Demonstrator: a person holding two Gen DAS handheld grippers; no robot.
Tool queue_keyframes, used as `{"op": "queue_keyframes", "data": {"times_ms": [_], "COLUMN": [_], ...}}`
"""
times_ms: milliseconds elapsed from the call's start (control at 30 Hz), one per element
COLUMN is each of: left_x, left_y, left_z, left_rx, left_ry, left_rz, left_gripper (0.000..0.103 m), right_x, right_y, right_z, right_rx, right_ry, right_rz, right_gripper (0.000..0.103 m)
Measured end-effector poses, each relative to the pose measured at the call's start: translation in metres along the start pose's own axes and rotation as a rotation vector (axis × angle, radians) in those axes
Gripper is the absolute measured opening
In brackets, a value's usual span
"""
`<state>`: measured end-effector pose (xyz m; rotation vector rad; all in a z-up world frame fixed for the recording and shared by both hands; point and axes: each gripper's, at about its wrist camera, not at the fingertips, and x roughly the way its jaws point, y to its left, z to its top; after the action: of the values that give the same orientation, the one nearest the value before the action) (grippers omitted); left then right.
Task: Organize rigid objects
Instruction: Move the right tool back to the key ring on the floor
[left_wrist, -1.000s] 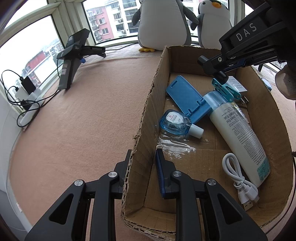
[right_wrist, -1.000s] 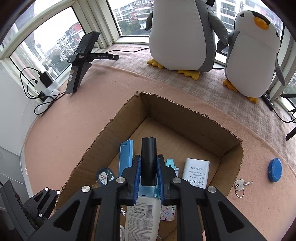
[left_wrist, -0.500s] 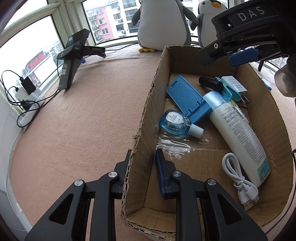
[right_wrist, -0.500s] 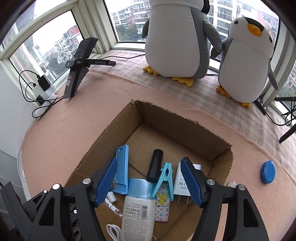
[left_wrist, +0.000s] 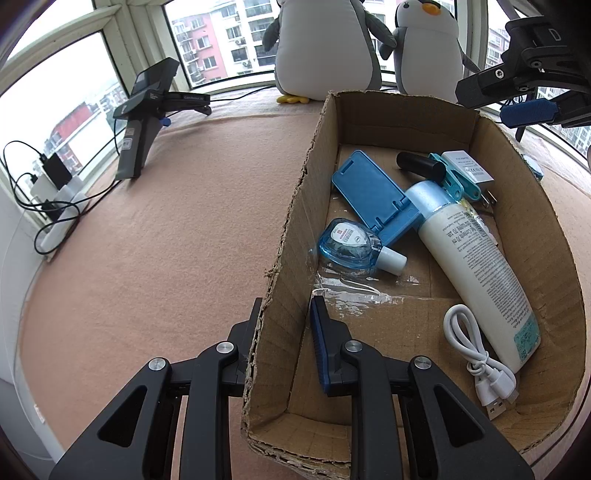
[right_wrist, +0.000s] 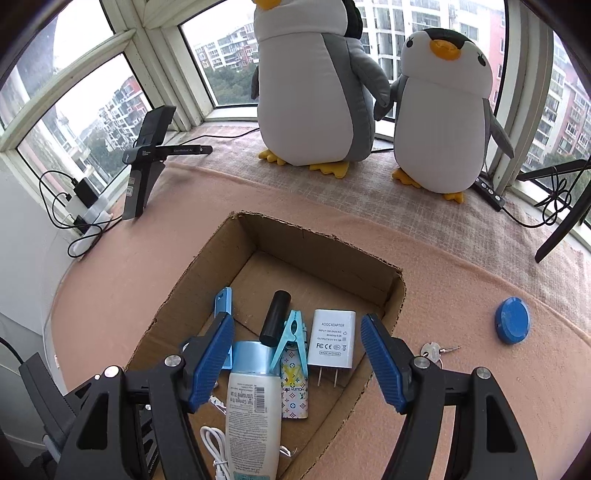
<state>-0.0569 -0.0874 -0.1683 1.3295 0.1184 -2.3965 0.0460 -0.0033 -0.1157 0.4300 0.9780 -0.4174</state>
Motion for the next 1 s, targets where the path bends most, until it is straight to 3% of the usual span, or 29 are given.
{"op": "queue_keyframes", "data": {"times_ms": [767,933,1000], "left_x": [0.000,0.000,0.000], "left_y": [0.000,0.000,0.000], "left_z": [0.000,0.000,0.001], "left_rx": [-0.003,-0.004,-0.004], "left_ry": [0.000,0.001,0.001], "left_rz": [0.002,0.002,0.003], "left_gripper": [0.020,0.020,0.020], "right_x": [-0.040,-0.039,-0.036], "right_y": [-0.106,-0.112,-0.106], "right_z": [-0.030,-0.040,-0.044], "right_rx": [0.201,0.122,0.043], "right_ry": [-0.034,-0.027,-0.013], "right_rz": [-0.037,-0.039,-0.060], "right_gripper": [0.069,0.068,0.062]}}
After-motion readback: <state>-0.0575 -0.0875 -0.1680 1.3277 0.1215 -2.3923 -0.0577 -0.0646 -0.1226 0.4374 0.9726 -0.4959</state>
